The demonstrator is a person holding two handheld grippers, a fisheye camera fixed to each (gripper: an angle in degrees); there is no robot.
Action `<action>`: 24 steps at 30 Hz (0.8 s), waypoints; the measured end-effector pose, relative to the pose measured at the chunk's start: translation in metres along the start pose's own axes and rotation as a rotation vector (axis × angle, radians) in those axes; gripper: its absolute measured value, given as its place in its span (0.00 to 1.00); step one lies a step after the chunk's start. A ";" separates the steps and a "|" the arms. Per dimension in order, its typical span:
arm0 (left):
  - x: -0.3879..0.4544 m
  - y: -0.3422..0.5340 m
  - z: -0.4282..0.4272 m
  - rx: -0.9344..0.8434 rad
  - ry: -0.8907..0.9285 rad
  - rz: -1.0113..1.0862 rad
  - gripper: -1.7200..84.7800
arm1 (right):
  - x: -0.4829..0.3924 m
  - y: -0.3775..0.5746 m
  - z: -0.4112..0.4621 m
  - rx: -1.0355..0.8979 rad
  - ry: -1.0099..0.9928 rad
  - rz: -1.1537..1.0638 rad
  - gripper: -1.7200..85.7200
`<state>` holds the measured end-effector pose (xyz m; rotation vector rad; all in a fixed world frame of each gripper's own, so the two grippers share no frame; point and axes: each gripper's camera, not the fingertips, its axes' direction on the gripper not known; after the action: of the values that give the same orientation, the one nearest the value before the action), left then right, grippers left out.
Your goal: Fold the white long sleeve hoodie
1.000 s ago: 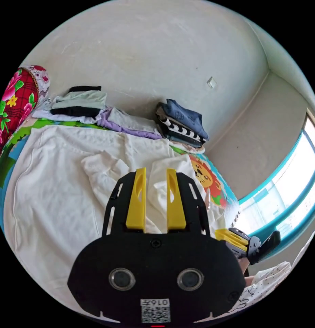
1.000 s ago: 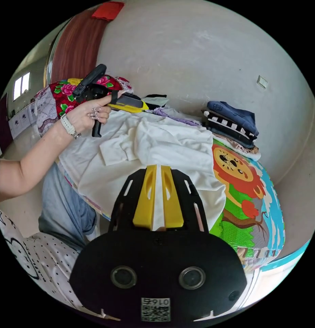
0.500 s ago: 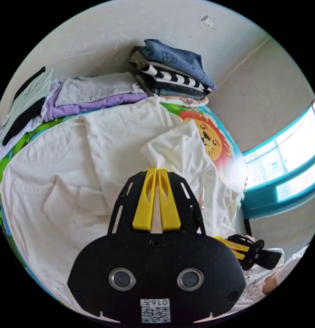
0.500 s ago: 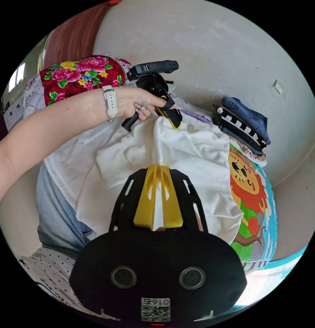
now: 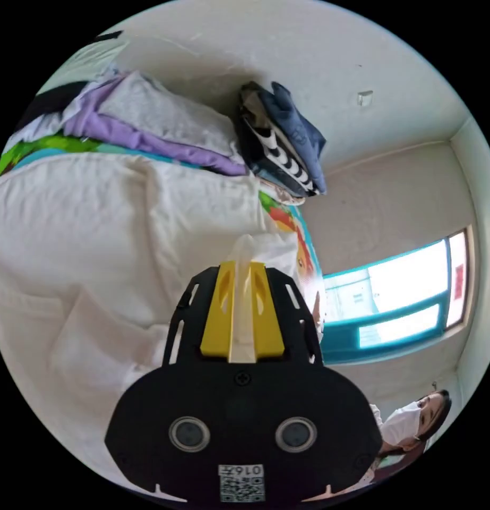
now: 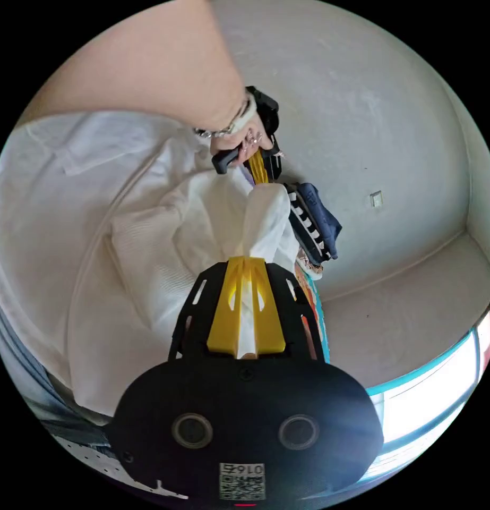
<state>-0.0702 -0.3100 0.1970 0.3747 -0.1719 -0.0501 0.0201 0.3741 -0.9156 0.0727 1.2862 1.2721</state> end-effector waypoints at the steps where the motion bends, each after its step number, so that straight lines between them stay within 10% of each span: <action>1: -0.001 0.003 -0.008 0.021 -0.008 0.005 0.09 | -0.004 -0.001 0.000 -0.003 0.013 0.009 0.04; 12: 0.087 0.052 -0.027 -0.213 -0.066 0.208 0.04 | 0.035 0.011 0.000 0.088 -0.250 0.084 0.03; 24: 0.073 0.140 -0.200 0.148 -0.131 0.227 0.09 | 0.111 0.079 0.047 0.208 -0.641 0.278 0.02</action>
<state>0.0393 -0.1138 0.0765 0.4980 -0.3485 0.1635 -0.0224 0.5112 -0.9187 0.7688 0.8562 1.2010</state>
